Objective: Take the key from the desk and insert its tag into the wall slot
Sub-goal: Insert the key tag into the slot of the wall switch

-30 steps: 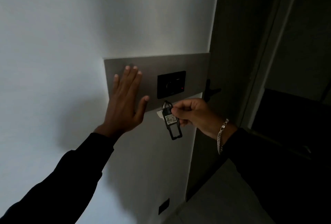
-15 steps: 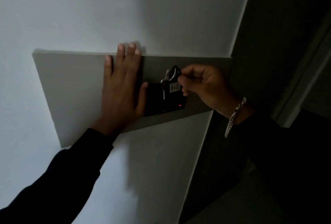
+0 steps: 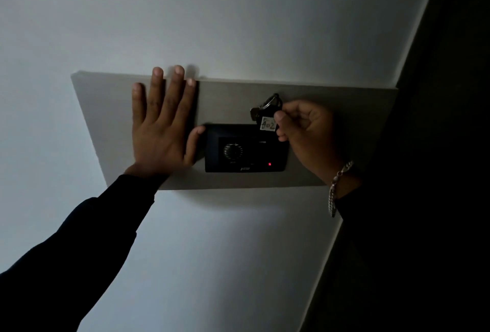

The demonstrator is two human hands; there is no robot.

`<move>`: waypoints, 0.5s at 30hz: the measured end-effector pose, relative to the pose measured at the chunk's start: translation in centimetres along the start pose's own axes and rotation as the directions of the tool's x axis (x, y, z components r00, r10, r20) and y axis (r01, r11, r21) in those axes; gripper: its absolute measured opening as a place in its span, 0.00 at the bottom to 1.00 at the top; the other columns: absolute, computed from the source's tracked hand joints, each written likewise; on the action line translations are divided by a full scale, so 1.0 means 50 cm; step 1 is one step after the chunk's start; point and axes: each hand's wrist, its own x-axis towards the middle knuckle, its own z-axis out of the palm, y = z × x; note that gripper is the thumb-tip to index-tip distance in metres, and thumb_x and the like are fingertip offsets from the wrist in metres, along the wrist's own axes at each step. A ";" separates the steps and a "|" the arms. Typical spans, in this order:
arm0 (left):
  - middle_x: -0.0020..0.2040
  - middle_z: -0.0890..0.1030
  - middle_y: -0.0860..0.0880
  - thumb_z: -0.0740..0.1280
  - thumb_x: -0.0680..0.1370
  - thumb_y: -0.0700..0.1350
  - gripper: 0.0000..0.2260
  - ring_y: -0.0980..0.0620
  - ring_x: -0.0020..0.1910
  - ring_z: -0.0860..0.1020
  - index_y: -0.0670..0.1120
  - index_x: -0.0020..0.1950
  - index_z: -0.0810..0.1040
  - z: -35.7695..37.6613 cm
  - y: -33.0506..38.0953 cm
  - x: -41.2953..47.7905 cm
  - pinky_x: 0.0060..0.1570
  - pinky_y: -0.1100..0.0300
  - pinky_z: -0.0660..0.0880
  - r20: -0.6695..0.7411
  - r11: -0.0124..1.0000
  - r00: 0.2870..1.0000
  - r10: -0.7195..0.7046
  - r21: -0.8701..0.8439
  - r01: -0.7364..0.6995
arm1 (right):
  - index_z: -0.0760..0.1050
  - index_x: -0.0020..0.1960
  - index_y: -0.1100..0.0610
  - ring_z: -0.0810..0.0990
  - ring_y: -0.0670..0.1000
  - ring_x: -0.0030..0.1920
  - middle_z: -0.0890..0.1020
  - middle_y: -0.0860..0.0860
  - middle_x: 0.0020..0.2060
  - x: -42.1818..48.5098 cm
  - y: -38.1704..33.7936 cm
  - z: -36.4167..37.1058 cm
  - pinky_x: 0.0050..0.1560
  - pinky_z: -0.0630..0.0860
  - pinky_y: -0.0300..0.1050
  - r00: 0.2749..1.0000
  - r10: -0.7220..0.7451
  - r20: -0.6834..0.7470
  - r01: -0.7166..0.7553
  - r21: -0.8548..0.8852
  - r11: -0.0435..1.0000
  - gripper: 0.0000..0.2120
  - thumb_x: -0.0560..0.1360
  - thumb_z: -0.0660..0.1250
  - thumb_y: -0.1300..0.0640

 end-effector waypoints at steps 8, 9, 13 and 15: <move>0.82 0.53 0.45 0.50 0.81 0.59 0.32 0.42 0.82 0.47 0.45 0.82 0.54 0.010 0.001 -0.003 0.79 0.38 0.48 -0.020 0.999 1.000 0.006 0.045 -0.005 | 0.78 0.48 0.52 0.76 0.47 0.33 0.78 0.48 0.36 0.005 0.002 -0.011 0.37 0.74 0.42 0.992 -0.120 0.029 0.123 -0.211 0.970 0.10 0.67 0.70 0.56; 0.82 0.53 0.45 0.50 0.81 0.59 0.32 0.42 0.82 0.47 0.45 0.82 0.53 0.011 0.000 -0.003 0.79 0.39 0.47 -0.023 0.999 1.000 0.009 0.042 -0.008 | 0.78 0.51 0.53 0.75 0.44 0.33 0.77 0.48 0.39 0.013 -0.012 -0.018 0.38 0.73 0.37 0.976 -0.201 0.081 0.216 -0.291 0.932 0.13 0.67 0.70 0.56; 0.82 0.52 0.46 0.50 0.81 0.59 0.32 0.43 0.82 0.47 0.45 0.82 0.52 0.016 -0.003 0.000 0.80 0.42 0.43 -0.036 0.999 0.999 0.009 0.041 -0.007 | 0.78 0.58 0.58 0.76 0.41 0.45 0.77 0.52 0.50 0.050 -0.078 -0.031 0.52 0.73 0.34 0.808 -0.342 0.479 0.579 -0.543 0.609 0.18 0.69 0.69 0.59; 0.83 0.51 0.47 0.49 0.82 0.60 0.32 0.43 0.82 0.47 0.45 0.82 0.52 0.018 -0.003 -0.001 0.81 0.43 0.43 -0.038 0.999 0.999 0.009 0.031 -0.008 | 0.80 0.55 0.61 0.78 0.54 0.50 0.80 0.57 0.50 0.063 -0.100 -0.028 0.53 0.76 0.48 0.746 -0.308 0.590 0.656 -0.574 0.490 0.14 0.71 0.69 0.58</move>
